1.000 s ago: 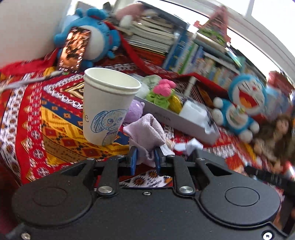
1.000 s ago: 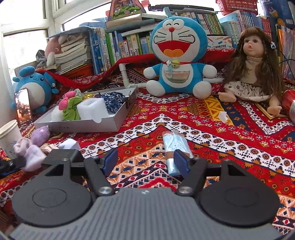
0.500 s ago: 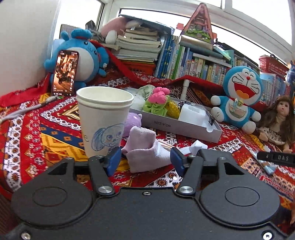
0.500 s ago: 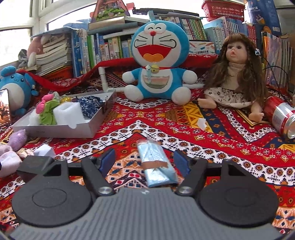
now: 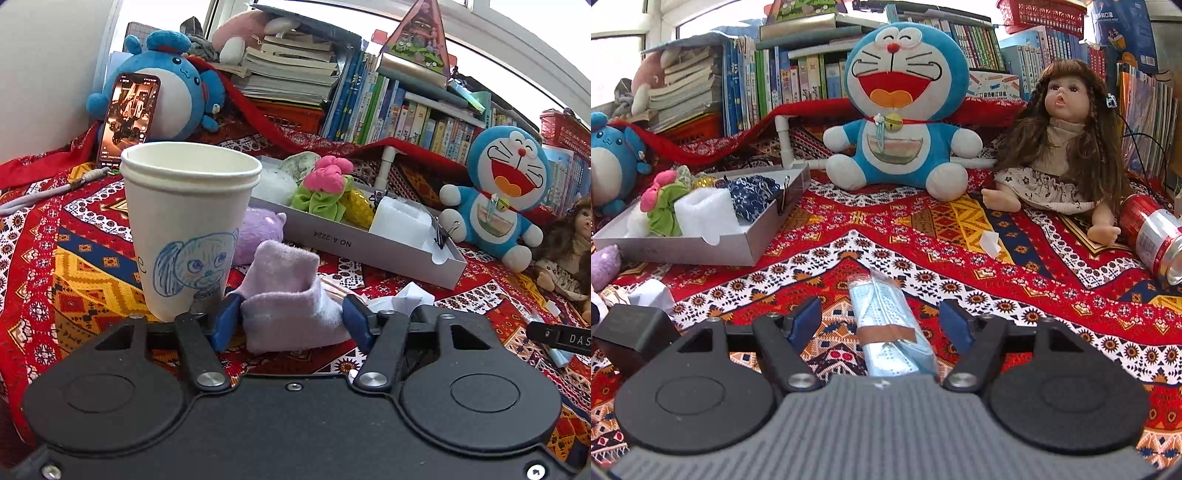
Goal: Organize soft objects
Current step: 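Grasp the lilac sock with the left tool while the right tool grasps the blue-wrapped packet, then carry the lilac sock with the left tool while the right tool carries the packet to the tray, then open the left tool to drop the sock in the tray while the right tool releases the packet, then move the left tool to the purple plush toy while the right tool approaches the white crumpled paper, then close the left tool on the purple plush toy while the right tool grasps the white paper, then lift and carry the plush toy with the left tool while the right tool carries the paper to the tray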
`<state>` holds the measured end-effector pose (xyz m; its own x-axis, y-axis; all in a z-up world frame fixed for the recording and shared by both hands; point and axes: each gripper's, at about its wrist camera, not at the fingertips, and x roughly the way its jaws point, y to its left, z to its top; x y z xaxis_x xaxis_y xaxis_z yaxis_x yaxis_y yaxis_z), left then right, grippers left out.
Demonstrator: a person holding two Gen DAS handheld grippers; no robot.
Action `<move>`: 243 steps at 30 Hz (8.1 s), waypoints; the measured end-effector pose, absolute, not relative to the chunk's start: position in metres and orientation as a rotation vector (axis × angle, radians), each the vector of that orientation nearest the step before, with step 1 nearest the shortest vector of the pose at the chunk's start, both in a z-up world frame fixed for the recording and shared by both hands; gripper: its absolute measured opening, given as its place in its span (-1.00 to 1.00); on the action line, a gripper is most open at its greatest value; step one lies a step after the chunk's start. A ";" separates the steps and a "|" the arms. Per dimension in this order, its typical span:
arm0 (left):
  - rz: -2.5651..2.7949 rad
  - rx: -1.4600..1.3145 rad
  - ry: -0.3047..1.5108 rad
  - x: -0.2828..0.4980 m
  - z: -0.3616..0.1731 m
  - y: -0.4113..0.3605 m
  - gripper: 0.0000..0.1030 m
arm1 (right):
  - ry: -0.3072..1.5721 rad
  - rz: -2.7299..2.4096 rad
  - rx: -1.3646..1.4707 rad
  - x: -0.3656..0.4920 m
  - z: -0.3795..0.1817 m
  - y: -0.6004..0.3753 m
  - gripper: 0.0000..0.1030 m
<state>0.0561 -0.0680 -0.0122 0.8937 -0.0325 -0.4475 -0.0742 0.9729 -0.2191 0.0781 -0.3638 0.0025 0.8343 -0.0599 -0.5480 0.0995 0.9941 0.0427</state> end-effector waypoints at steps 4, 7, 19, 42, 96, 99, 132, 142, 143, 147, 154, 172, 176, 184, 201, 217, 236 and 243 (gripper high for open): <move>0.023 -0.226 0.456 0.055 -0.014 -0.067 -0.24 | 0.590 -0.078 0.081 0.079 0.001 -0.365 0.56; 0.020 -0.215 0.447 0.053 -0.013 -0.067 -0.43 | 0.609 -0.065 0.084 0.081 0.000 -0.364 0.56; -0.066 -0.183 0.421 0.033 0.007 -0.064 -0.56 | 0.555 -0.055 0.035 0.073 0.018 -0.351 -0.16; -0.307 -0.159 0.334 0.090 0.156 -0.002 -0.56 | 0.447 0.128 0.103 0.105 0.093 -0.305 -0.16; -0.354 -0.072 0.855 0.331 0.075 0.008 -0.52 | 0.711 0.219 0.324 0.272 0.050 -0.206 -0.11; -0.349 -0.067 0.853 0.332 0.074 0.007 -0.51 | 0.713 0.219 0.322 0.272 0.049 -0.206 -0.09; -0.398 -0.078 0.967 0.285 0.109 0.026 0.14 | 0.778 0.350 0.121 0.213 0.081 -0.222 0.68; -0.402 -0.033 1.160 0.281 0.095 0.009 0.13 | 0.953 0.383 -0.037 0.195 0.059 -0.215 0.72; -0.394 -0.029 1.175 0.282 0.093 0.007 0.13 | 0.966 0.383 -0.038 0.196 0.056 -0.215 0.72; -0.381 -0.019 1.241 0.286 0.083 0.001 0.13 | 1.020 0.390 -0.031 0.196 0.045 -0.220 0.72; -0.335 0.012 1.326 0.294 0.066 -0.009 0.13 | 1.071 0.393 -0.009 0.195 0.038 -0.226 0.72; -0.278 -0.009 1.396 0.294 0.062 -0.005 0.18 | 1.106 0.382 0.025 0.192 0.028 -0.227 0.55; -0.263 -0.003 1.395 0.296 0.060 -0.008 0.18 | 1.105 0.375 0.036 0.190 0.029 -0.230 0.27; -0.230 0.050 1.358 0.291 0.063 -0.013 -0.10 | 1.087 0.366 0.043 0.184 0.030 -0.233 -0.13; -0.250 -0.051 1.354 0.291 0.065 -0.007 0.02 | 1.050 0.339 0.108 0.181 0.039 -0.240 -0.11; -0.151 0.124 1.361 0.302 0.042 -0.019 0.26 | 1.059 0.329 0.115 0.181 0.032 -0.242 -0.06; -0.278 0.051 1.254 0.278 0.088 -0.024 -0.31 | 0.947 0.315 0.160 0.178 0.061 -0.248 -0.13; -0.339 -0.023 1.162 0.271 0.113 -0.020 -0.32 | 0.878 0.289 0.202 0.179 0.076 -0.256 -0.13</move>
